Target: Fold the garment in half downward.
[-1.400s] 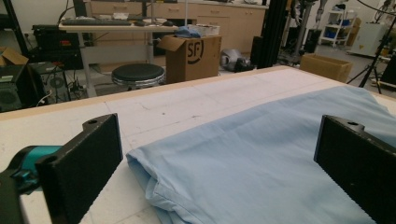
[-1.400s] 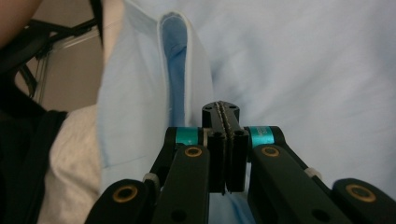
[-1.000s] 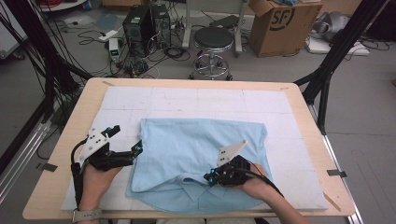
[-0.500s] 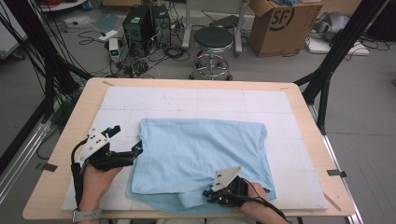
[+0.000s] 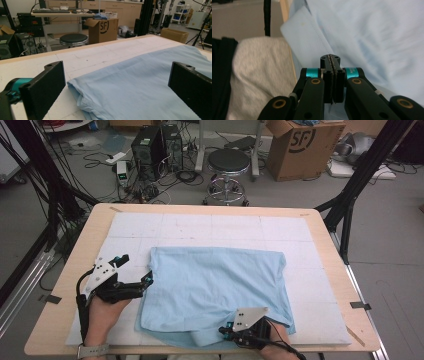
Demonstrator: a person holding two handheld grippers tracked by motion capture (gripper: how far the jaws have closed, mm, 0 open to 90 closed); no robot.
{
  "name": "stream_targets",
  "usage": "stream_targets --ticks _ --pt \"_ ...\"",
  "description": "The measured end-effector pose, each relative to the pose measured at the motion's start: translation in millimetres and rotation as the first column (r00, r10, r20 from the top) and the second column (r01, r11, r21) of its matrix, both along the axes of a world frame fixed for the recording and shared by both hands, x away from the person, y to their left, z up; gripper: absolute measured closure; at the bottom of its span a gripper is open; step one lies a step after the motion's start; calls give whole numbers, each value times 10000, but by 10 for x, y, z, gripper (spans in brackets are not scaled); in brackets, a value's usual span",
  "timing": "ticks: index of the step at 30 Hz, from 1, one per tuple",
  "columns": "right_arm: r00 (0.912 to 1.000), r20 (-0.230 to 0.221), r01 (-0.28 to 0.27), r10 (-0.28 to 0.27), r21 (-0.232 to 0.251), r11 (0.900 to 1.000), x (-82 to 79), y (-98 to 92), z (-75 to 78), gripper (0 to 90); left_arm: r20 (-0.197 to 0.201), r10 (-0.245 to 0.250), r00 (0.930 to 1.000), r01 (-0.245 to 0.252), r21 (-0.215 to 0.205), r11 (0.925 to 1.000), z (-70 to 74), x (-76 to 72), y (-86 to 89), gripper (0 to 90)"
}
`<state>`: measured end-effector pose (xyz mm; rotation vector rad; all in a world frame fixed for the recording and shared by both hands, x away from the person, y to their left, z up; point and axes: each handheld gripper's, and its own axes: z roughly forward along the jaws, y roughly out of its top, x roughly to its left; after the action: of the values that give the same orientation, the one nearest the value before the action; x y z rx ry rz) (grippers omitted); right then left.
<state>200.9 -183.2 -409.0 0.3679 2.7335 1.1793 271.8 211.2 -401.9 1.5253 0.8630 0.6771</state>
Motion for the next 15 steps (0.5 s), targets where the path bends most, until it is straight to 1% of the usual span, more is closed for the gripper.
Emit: stream_targets --ticks 1,2,5,6,7,8,10,12,13,14,15 --pt "9999 33 94 -95 184 9998 1 -32 64 897 -3 6 10000 -6 -14 10000 -1 2 -1 17" --pt "9997 172 186 -192 386 9991 16 -66 127 897 -13 8 10000 -8 -10 10000 -2 2 -2 17" --pt "9974 367 582 -613 812 9950 96 -181 295 897 0 -8 10000 8 11 10000 -1 -1 -3 17" --pt "9962 332 762 -799 1006 9920 130 -221 337 897 12 -17 10000 17 7 10000 2 -2 -2 17" --pt "9947 407 896 -947 1130 9896 175 -262 367 897 41 -5 10000 5 8 10000 5 -1 -1 17" --pt "9926 451 1069 -1126 1149 9876 220 -299 388 897 42 0 10000 0 2 10000 8 -1 0 17" --pt "9862 402 1546 -1603 1191 9808 361 -380 393 897 45 -6 10000 6 -1 10000 8 -1 -1 17" --pt "9799 343 1922 -1967 1054 9757 482 -424 359 897 12 -16 10000 16 9 10000 5 -1 -5 17" --pt "9781 112 2057 -2077 970 9738 553 -442 328 897 12 -15 10000 15 20 10000 3 -1 -6 17" --pt "9787 -109 2054 -2052 878 9747 617 -446 287 897 10 -17 10000 17 14 10000 2 0 -7 17" --pt "9795 -406 1997 -1973 689 9774 667 -433 231 897 6 -21 10000 21 19 10000 3 1 -5 17"
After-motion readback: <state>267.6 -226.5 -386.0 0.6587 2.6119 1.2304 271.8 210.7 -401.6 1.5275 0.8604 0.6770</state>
